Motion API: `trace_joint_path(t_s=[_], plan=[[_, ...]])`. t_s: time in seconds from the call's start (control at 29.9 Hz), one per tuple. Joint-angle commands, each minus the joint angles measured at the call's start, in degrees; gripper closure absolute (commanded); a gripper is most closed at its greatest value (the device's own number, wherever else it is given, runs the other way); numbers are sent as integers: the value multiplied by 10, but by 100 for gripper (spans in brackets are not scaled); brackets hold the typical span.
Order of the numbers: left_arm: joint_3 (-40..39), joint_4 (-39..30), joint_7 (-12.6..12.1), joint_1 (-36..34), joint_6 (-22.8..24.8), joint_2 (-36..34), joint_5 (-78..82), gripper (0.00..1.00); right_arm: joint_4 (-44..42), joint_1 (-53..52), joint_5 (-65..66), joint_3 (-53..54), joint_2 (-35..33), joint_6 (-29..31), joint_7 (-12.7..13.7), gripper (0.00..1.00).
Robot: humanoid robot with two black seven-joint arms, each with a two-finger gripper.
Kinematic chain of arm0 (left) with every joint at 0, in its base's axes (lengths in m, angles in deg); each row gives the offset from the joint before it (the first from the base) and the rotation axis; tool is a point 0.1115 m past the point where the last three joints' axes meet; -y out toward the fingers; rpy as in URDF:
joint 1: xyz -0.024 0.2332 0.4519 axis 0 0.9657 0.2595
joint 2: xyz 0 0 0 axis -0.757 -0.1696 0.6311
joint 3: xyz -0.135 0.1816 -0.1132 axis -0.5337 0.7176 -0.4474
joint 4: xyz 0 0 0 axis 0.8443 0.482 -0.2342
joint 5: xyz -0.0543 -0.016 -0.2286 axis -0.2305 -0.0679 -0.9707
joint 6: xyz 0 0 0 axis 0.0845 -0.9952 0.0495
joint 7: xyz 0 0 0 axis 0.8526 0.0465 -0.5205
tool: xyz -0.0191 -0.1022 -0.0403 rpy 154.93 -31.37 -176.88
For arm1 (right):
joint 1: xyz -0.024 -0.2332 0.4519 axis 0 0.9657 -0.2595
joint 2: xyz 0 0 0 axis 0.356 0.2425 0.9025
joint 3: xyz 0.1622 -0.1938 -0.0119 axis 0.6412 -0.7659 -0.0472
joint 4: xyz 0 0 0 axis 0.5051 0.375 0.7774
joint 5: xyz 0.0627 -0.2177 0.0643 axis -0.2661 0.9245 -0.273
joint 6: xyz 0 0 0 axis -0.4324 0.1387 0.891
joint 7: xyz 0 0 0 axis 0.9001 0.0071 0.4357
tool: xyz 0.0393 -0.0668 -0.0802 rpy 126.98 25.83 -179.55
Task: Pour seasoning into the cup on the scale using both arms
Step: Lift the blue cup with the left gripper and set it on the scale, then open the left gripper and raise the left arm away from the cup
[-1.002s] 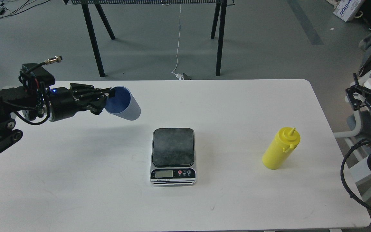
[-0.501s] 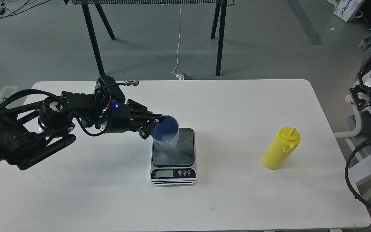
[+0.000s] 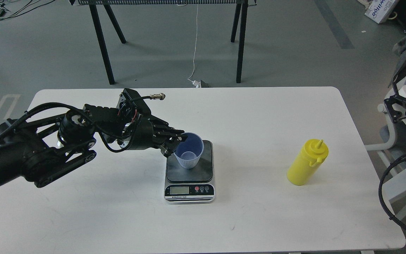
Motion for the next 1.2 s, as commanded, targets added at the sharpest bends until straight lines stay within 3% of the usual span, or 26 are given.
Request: trace_joint_path(t_s=[0.0,0.13,0.17,0.37,0.5,0.63,0.97,1.17], plan=[[0,3,0,2,0,1,0,73,0,0,0,0,0,0,0,0],[-9,2,1,-1,-7,3,-16,21,0,0,0,1,-2,0,0,0],[-10,2,1,-4,-6,4,-28,19,0,0,0,1,-2,0,0,0],[-31,1,8,-23,-7,-8,-175,14,2,1,0,0,-2,0,0,0],[-87,4,7,-23,-7,-14,-366,1,17,17,0,0,-12,0,0,0],[-113,30,8,-23,-6,-13,-554,0,48,60,-1,1,-12,0,-1,0],[-127,85,15,6,0,-17,-951,0,262,307,-5,33,4,0,-17,0],[-131,108,12,15,2,-15,-1134,0,282,405,-8,27,52,0,-23,0]])
